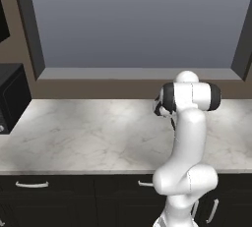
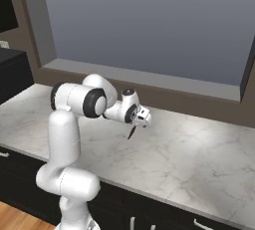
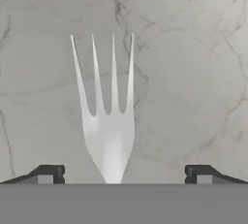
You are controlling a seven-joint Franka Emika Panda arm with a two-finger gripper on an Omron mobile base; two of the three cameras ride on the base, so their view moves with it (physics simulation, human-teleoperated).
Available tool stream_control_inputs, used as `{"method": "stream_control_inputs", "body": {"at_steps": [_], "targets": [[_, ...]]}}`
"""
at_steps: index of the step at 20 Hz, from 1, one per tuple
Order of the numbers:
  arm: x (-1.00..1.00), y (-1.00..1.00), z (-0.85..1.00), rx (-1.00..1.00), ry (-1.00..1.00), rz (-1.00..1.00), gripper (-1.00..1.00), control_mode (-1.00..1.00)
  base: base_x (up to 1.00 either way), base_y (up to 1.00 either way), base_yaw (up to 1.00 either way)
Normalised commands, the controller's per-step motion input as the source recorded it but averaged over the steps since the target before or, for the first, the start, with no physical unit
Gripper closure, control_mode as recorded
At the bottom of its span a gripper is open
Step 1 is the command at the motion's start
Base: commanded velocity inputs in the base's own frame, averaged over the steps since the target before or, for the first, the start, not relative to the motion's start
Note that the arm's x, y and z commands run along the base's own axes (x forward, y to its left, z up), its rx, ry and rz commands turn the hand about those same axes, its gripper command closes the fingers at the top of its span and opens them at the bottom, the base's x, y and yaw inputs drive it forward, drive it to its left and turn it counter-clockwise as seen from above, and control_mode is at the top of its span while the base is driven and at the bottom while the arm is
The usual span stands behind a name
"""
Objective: Organize the utensils by type. Pick up the wooden spoons from the counter and place them in the open cabinet. Then pick up the metallic utensils from the counter and place them in the open drawer.
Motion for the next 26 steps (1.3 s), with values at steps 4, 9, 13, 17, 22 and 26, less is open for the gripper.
{"method": "stream_control_inputs", "body": {"at_steps": [4, 9, 13, 17, 22, 26], "targets": [[0.10, -0.10, -0.32, 0.00, 0.00, 0.01, -1.00, -1.00, 0.00, 0.00, 0.00], [-0.35, -0.08, -0.39, -0.01, -0.08, 0.00, 1.00, -1.00, 0.00, 0.00, 0.00], [-0.36, -0.12, -0.37, 0.00, -0.04, 0.00, 1.00, -1.00, 0.00, 0.00, 0.00], [-0.58, -0.17, -0.30, 0.00, -0.02, 0.00, 1.00, -1.00, 0.00, 0.00, 0.00], [-0.43, -0.14, -0.31, 0.00, 0.00, 0.00, 1.00, -1.00, 0.00, 0.00, 0.00], [-0.26, -0.11, -0.14, 0.00, 0.00, 0.00, 1.00, -1.00, 0.00, 0.00, 0.00]]}}
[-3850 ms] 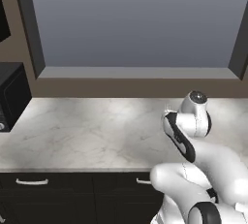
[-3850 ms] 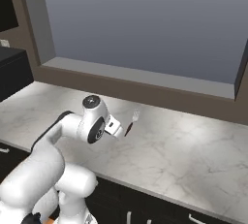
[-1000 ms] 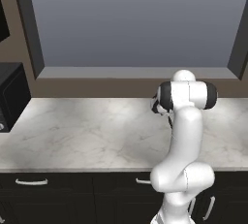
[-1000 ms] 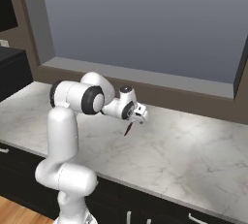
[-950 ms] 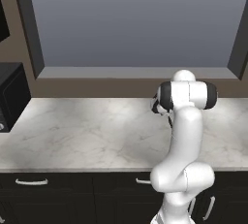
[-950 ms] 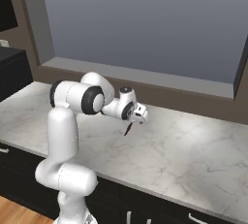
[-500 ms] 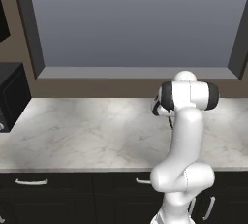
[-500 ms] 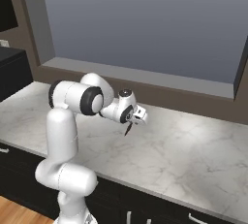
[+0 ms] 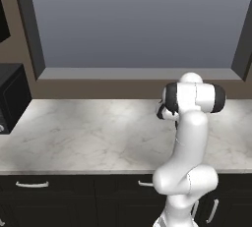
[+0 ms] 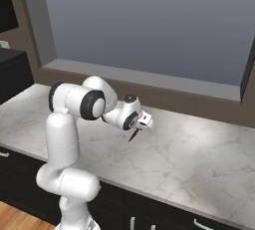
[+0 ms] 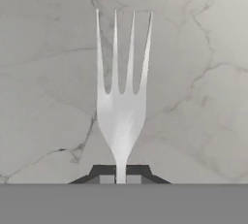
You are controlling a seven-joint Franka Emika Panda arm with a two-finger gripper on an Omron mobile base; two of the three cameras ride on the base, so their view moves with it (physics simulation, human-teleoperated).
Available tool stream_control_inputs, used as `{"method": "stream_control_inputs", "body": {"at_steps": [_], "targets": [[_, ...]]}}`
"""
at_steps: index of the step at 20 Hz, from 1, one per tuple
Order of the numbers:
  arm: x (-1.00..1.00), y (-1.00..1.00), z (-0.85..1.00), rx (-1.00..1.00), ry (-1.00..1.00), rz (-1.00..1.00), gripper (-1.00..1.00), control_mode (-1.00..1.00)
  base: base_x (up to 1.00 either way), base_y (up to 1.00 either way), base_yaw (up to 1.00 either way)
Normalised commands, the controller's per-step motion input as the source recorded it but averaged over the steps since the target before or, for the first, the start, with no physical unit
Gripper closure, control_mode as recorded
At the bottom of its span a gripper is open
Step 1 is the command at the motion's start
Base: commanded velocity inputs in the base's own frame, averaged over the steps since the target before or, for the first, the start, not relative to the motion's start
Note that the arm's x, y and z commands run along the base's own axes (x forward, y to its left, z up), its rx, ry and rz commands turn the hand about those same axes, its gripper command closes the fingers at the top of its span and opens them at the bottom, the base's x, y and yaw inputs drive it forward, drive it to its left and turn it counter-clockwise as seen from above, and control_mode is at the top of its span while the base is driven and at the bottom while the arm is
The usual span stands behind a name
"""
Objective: Organize the utensils by type. Pick up the wooden spoons from the counter and place them in the open cabinet. Then pick up the metallic utensils from the counter and place them in the open drawer.
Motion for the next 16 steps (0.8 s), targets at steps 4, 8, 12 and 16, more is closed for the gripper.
{"method": "stream_control_inputs", "body": {"at_steps": [4, 8, 12, 16], "targets": [[0.00, -0.03, 0.17, 0.00, 0.01, 0.00, 1.00, -1.00, 0.00, 0.00, 0.00], [-0.15, 0.00, 0.77, 0.00, 0.08, 0.00, 1.00, -1.00, 0.00, 0.00, 0.00], [-0.46, 0.00, 0.90, 0.00, 0.13, 0.00, 1.00, -1.00, 0.00, 0.00, 0.00], [-0.85, 0.00, 0.90, 0.00, 0.05, 0.00, 1.00, -1.00, 0.00, 0.00, 0.00]]}}
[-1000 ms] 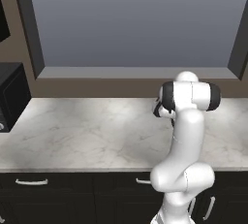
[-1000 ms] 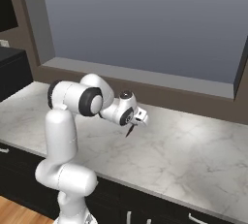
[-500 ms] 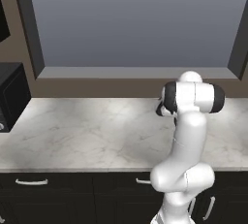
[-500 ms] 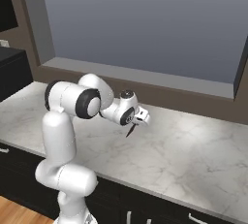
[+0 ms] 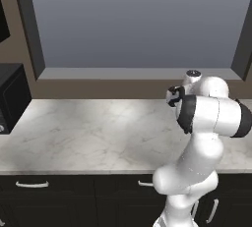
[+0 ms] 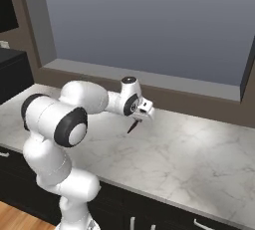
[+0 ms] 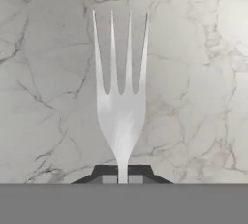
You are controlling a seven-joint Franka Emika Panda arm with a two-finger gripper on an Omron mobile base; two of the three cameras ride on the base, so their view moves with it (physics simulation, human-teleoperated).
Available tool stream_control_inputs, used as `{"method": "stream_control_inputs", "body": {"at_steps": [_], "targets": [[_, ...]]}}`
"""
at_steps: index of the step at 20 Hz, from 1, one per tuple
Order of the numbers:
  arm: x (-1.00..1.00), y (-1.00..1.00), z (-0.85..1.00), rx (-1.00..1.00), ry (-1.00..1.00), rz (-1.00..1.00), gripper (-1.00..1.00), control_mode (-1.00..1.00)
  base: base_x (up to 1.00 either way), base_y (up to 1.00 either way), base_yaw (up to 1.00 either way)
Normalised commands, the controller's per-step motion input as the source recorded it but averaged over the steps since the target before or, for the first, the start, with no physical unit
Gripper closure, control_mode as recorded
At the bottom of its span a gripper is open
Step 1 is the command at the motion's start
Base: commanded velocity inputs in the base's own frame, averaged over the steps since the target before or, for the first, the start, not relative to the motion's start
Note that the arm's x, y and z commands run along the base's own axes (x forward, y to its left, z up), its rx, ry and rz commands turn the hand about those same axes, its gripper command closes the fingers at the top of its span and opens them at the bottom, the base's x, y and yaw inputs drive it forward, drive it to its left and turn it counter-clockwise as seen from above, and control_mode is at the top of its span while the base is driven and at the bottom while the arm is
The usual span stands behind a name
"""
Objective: Organize the utensils by type. Pick up the wooden spoons from the counter and place them in the open cabinet. Then pick up the metallic utensils from the counter and place them in the open drawer.
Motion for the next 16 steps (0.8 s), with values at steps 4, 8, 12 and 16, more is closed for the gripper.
{"method": "stream_control_inputs", "body": {"at_steps": [4, 8, 12, 16], "targets": [[-1.00, 0.08, 0.57, 0.00, -0.08, -0.01, 1.00, -1.00, 0.00, 0.00, 0.00], [-1.00, 0.25, 0.54, -0.01, -0.20, -0.03, 1.00, -1.00, 0.00, 0.00, 0.00], [-1.00, 0.39, 0.61, -0.04, -0.32, -0.02, 1.00, -1.00, 0.00, 0.00, 0.00], [-1.00, 0.48, 0.65, -0.07, -0.29, -0.01, 1.00, -1.00, 0.00, 0.00, 0.00]]}}
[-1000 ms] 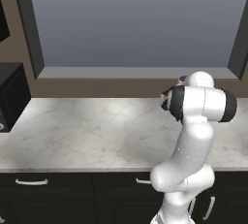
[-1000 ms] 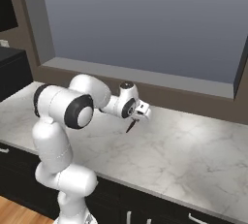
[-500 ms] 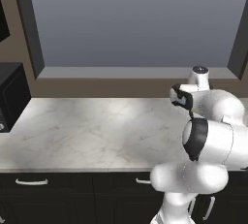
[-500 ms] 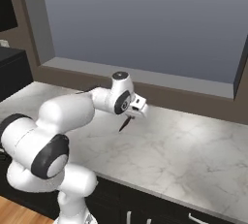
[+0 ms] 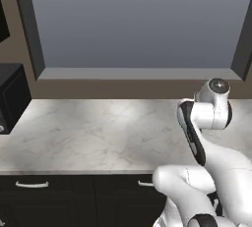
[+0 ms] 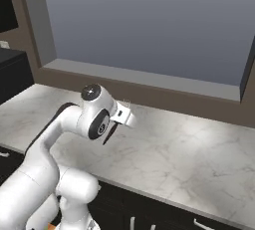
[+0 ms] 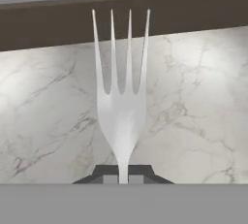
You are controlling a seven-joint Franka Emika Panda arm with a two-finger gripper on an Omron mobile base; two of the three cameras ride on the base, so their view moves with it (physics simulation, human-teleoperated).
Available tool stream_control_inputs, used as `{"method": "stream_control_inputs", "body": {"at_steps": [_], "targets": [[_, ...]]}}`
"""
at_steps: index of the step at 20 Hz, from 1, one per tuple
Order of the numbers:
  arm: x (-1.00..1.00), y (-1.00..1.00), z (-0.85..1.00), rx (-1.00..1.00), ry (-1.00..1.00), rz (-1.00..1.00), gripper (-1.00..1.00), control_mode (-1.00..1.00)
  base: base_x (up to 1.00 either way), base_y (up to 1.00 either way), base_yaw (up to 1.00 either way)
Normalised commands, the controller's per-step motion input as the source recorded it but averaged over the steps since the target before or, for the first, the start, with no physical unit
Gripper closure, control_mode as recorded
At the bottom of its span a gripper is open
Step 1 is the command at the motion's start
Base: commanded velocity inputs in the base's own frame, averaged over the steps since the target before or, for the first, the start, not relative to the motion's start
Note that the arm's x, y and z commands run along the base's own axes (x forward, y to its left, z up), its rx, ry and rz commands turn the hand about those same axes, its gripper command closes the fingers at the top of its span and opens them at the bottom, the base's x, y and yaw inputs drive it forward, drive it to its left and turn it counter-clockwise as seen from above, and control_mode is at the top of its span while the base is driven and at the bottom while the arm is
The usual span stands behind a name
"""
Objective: Organize the utensils by type. Pick up the wooden spoons from the counter and place them in the open cabinet. Then pick up the metallic utensils from the counter and place them in the open drawer.
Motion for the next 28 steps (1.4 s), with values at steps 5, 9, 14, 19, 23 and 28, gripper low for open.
{"method": "stream_control_inputs", "body": {"at_steps": [5, 9, 14, 19, 23, 28], "targets": [[-0.97, 0.45, 0.75, -0.10, -0.03, 0.00, 1.00, -1.00, 0.00, 0.00, 0.00], [-0.55, 0.32, 0.54, -0.09, 0.00, 0.01, 1.00, -1.00, 0.00, 0.00, 0.00], [-0.14, 0.15, 0.28, -0.05, 0.00, 0.03, 1.00, -1.00, 0.00, 0.00, 0.00], [-0.20, 0.05, 0.07, -0.02, -0.02, 0.01, 1.00, -1.00, 0.00, 0.00, 0.00], [-0.06, 0.00, 0.00, 0.00, -0.01, 0.01, 1.00, 1.00, -0.32, 0.00, 0.09], [0.00, 0.00, 0.00, 0.00, 0.00, 0.00, 1.00, 1.00, -0.67, 0.00, 0.33]]}}
